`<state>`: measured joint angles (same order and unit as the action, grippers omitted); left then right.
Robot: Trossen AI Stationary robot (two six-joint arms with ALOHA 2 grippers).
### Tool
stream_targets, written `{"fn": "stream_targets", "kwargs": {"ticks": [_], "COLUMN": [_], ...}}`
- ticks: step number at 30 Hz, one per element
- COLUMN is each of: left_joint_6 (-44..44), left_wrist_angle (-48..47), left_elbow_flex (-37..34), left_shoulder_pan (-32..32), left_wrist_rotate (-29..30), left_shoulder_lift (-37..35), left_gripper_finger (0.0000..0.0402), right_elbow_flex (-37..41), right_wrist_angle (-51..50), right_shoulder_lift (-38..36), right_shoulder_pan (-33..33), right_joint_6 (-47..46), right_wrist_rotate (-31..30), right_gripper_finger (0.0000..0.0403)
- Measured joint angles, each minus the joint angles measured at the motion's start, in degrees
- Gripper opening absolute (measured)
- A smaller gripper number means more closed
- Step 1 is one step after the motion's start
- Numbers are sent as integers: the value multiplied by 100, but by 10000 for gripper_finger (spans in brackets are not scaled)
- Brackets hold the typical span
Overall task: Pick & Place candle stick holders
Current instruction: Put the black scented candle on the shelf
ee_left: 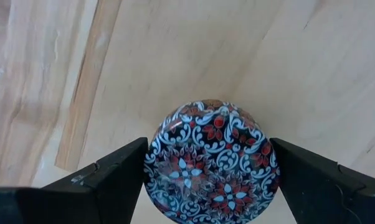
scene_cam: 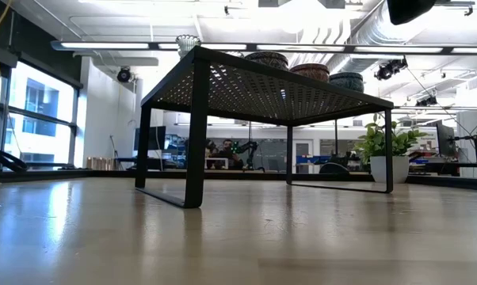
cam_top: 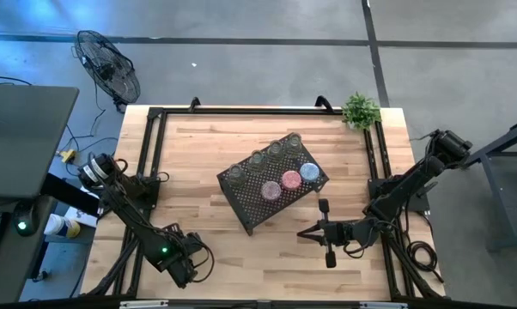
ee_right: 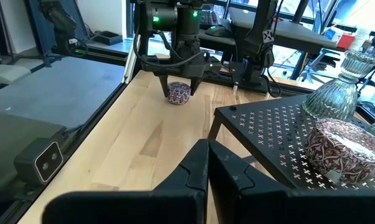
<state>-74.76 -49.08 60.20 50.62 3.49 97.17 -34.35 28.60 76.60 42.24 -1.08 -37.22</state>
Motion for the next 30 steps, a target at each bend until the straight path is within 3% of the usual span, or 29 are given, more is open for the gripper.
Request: {"fn": "stream_targets", "kwargs": {"ticks": [12,22,30], "left_joint_6": [51,254,259], "left_wrist_angle": [11,-23,-149], "left_elbow_flex": [0,24,4], "left_shoulder_pan": [1,1,-1], "left_wrist_rotate": [-11,-29,-244], "left_shoulder_lift": [-2,216,57], "left_gripper_finger": [341,300,293], "right_elbow_flex": [0,0,0], "right_wrist_angle": [0,0,52], "right_shoulder_lift": [0,0,0], "right_shoulder_pan": [1,0,0], "right_joint_6": [-3,2,7], "right_wrist_rotate": [-1,-6,-6], "right_gripper_finger": [1,2,2]}}
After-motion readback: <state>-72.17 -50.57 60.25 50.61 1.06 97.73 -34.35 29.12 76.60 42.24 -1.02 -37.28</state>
